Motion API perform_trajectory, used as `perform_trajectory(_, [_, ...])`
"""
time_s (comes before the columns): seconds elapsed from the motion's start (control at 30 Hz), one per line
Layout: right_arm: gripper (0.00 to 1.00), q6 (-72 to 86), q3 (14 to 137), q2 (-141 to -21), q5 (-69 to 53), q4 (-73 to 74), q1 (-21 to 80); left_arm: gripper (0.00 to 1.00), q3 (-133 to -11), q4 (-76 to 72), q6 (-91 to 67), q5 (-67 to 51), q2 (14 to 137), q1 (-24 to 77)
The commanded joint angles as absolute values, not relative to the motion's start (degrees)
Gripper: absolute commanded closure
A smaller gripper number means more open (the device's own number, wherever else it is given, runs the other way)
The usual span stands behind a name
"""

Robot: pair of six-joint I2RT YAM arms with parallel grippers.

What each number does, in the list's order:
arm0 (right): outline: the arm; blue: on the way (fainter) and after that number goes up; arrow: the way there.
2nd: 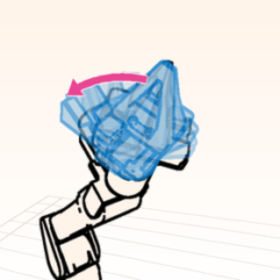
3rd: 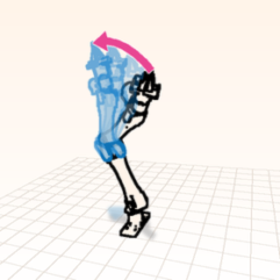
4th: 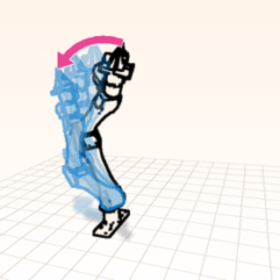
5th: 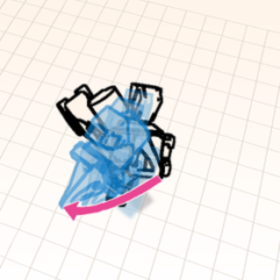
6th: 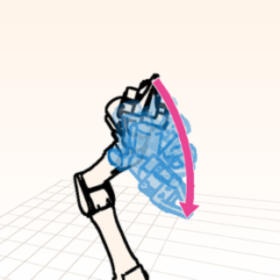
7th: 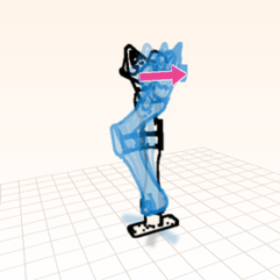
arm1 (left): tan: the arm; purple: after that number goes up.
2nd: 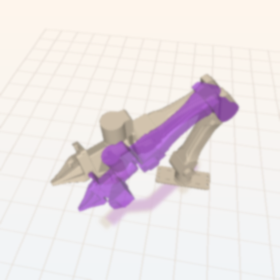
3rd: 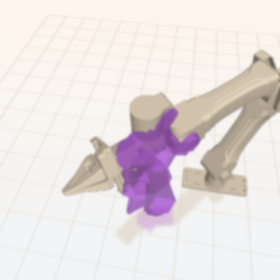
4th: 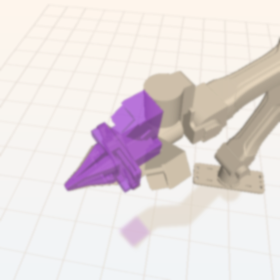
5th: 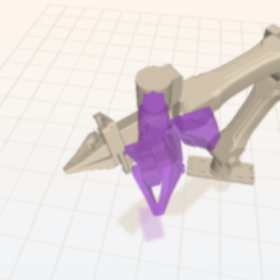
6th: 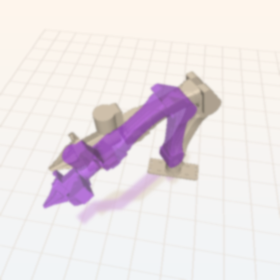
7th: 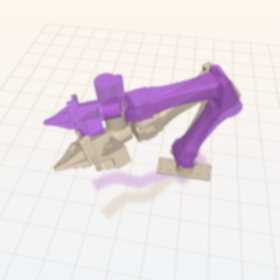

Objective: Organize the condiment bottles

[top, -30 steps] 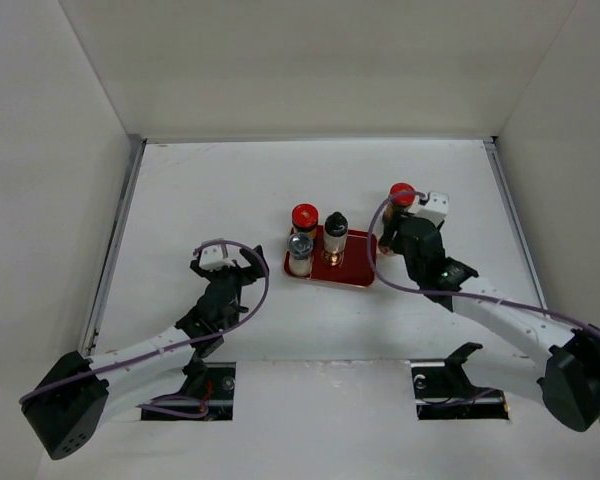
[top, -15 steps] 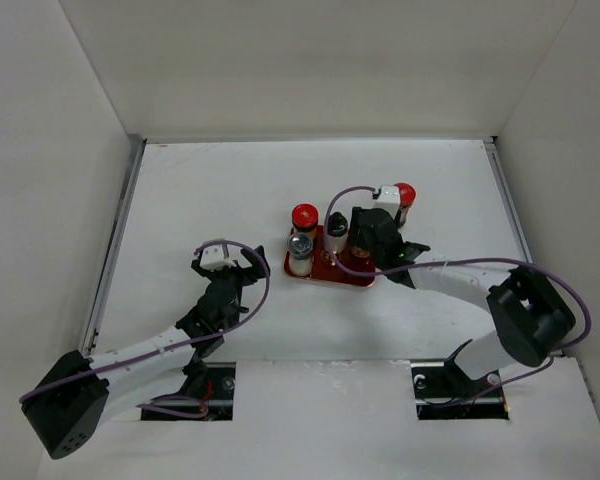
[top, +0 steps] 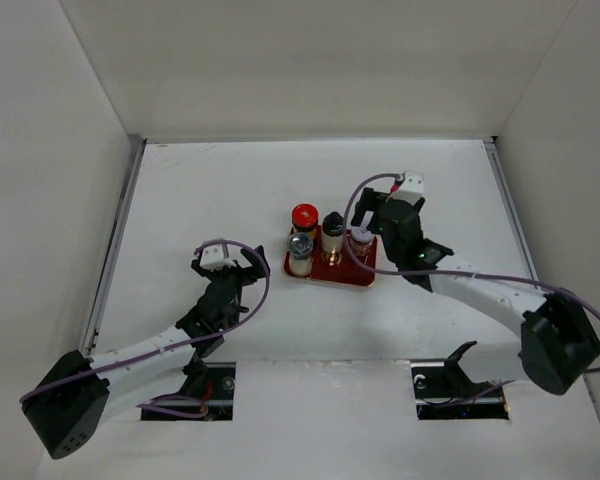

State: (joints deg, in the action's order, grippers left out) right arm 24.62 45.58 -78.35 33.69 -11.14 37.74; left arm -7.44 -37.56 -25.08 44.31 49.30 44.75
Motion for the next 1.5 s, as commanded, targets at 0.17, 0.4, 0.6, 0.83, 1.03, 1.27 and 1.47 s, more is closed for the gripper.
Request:
perform_trajectory(0.17, [0.0, 21.1, 48.4, -72.3, 35.3, -7.4, 26.8, 0.04, -8.2, -40.9, -25.4, 43.7, 49.8, 45.3])
perform_trajectory(0.4, [0.0, 17.2, 58.8, -84.4, 28.5, -1.8, 21.6, 0.04, -7.7, -40.9, -25.3, 43.4, 49.0, 44.5])
perform_trajectory(0.6, [0.0, 17.8, 62.1, -92.5, 24.6, -2.0, 19.6, 0.04, -7.6, -40.9, -25.4, 43.2, 49.0, 44.5])
perform_trajectory(0.83, [0.25, 19.4, 60.6, -94.4, 27.2, -5.2, 19.2, 0.04, -7.7, -40.9, -25.5, 42.9, 49.6, 44.3])
perform_trajectory(1.03, [0.44, 19.2, 54.2, -82.8, 33.5, -8.2, 21.0, 0.03, -7.8, -41.0, -25.5, 42.9, 49.8, 44.3])
perform_trajectory(1.27, [0.44, 16.5, 48.0, -60.0, 37.2, -3.0, 32.4, 0.0, -8.2, -40.4, -25.5, 44.6, 49.0, 44.4])
perform_trajectory(1.47, [0.44, 17.8, 46.5, -56.1, 38.8, -1.1, 46.3, 0.0, -8.4, -38.3, -25.6, 48.5, 46.1, 44.1])
